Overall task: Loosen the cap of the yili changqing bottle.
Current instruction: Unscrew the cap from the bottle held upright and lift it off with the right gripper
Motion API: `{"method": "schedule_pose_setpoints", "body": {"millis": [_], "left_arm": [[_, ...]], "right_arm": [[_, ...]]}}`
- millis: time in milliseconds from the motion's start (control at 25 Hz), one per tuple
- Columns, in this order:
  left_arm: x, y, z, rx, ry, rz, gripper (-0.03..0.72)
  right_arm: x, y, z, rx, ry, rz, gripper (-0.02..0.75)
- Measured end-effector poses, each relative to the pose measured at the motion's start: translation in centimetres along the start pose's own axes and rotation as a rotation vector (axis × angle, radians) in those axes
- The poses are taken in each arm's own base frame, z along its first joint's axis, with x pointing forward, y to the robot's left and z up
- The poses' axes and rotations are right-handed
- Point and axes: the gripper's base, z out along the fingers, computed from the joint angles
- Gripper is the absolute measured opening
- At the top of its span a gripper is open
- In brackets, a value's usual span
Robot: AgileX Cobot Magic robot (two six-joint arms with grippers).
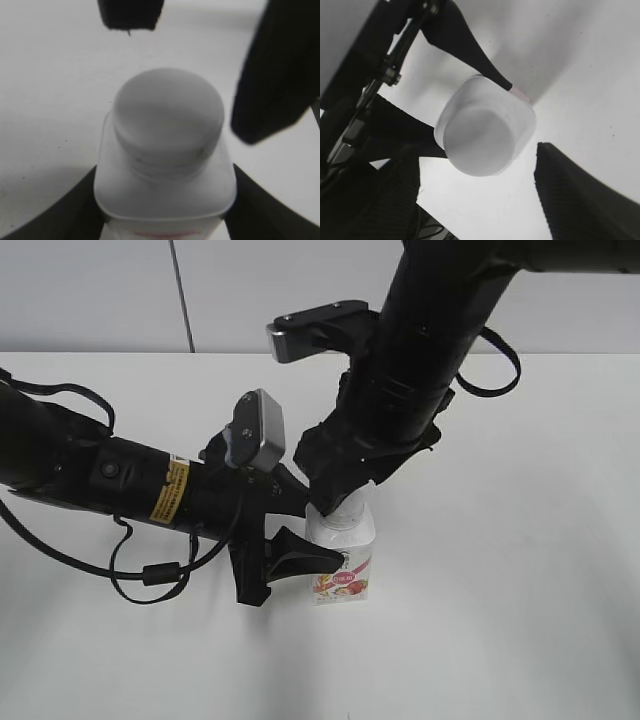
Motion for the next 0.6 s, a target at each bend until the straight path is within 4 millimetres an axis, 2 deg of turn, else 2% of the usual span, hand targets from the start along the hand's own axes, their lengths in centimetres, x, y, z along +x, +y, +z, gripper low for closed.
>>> {"method": "schedule_pose_setpoints", "body": {"millis": [320,520,600], "left_arm": [[0.0,0.0,0.0,0.000,0.000,0.000,0.423],[0.0,0.0,0.0,-0.001,0.001,0.000,0.423],[0.0,0.0,0.0,-0.001,0.001,0.000,0.423]], "right_arm": [[-0.1,-0.1,1.7,0.020,0.033,-0.015,0.566],[-0.2,-0.3,1.8,0.054,0.029,-0.040,0.563],[-0.2,-0.3,1.8,0.054,0.029,-0.040,0.533]]}}
